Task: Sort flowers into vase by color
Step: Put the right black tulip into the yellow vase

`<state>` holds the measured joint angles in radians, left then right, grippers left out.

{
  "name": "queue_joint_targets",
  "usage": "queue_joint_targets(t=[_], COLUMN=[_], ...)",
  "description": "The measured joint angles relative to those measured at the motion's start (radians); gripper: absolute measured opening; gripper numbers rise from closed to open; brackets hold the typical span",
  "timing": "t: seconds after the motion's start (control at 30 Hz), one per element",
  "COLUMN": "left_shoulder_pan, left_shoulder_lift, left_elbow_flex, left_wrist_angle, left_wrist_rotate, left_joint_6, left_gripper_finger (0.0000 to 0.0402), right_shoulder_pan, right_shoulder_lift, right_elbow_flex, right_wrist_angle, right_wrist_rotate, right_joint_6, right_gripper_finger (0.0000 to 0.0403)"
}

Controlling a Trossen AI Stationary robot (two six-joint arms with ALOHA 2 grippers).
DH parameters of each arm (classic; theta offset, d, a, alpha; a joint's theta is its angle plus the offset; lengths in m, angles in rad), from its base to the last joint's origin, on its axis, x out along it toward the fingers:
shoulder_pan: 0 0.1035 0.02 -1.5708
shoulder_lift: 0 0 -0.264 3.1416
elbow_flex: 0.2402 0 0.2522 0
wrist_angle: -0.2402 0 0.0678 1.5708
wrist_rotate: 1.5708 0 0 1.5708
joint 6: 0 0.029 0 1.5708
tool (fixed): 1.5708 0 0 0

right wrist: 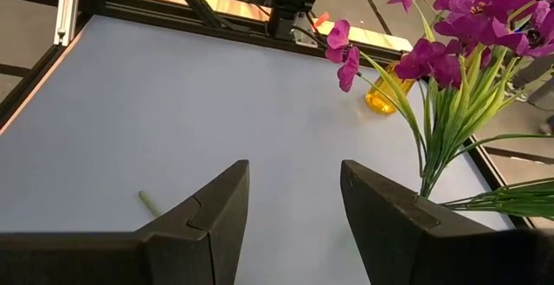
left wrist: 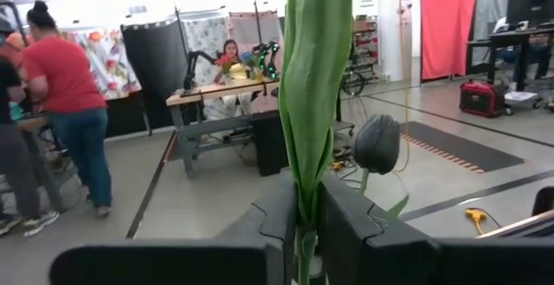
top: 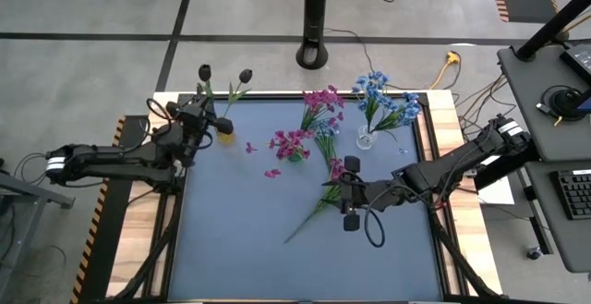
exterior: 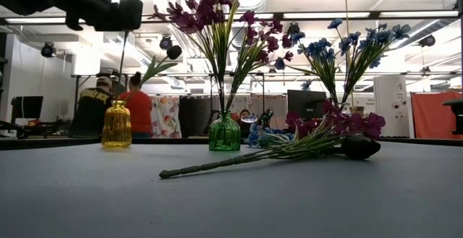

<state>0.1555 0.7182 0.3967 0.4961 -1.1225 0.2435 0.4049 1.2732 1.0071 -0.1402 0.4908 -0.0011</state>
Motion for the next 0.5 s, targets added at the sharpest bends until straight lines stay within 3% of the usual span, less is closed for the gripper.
queue_joint_targets(t=[0.5], left_shoulder_pan=[0.0], left_shoulder_lift=[0.02], left_elbow_flex=[0.0], left_wrist_angle=[-0.023], left_wrist_rotate=[-0.059], left_joint_6=[-0.128], left_gripper_finger=[0.0076], right_shoulder_pan=[0.0], right_shoulder_lift=[0.0], right_elbow_flex=[0.0], right_wrist_angle=[0.001], right_wrist_rotate=[0.0], right_joint_6=[0.0], right_gripper_finger=[0.0176])
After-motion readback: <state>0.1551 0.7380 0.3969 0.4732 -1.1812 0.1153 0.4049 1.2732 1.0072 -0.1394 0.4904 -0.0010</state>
